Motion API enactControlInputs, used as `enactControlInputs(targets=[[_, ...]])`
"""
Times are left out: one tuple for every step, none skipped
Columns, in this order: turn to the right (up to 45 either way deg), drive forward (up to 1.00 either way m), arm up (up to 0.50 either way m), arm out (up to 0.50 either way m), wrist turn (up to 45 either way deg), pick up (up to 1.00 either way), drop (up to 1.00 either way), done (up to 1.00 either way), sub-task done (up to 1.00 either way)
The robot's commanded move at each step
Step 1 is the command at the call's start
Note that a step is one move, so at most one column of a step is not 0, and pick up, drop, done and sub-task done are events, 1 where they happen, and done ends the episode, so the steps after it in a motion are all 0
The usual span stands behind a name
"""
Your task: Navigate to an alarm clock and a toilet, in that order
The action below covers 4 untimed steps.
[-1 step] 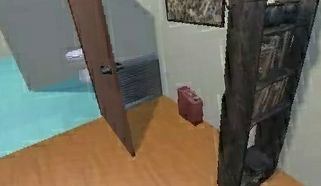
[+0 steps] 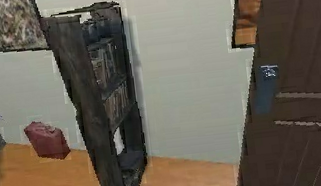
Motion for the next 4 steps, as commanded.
enactControlInputs(targets=[[45.0, 0.0, 0.0, 0.0, 0.0, 0.0, 0.0, 0.0, 0.0], [45.0, 0.0, 0.0, 0.0, 0.0, 0.0, 0.0, 0.0, 0.0], [9.0, 0.0, 0.0, 0.0, 0.0, 0.0, 0.0, 0.0, 0.0], [0.0, 1.0, 0.0, 0.0, 0.0, 0.0, 0.0, 0.0, 0.0]])
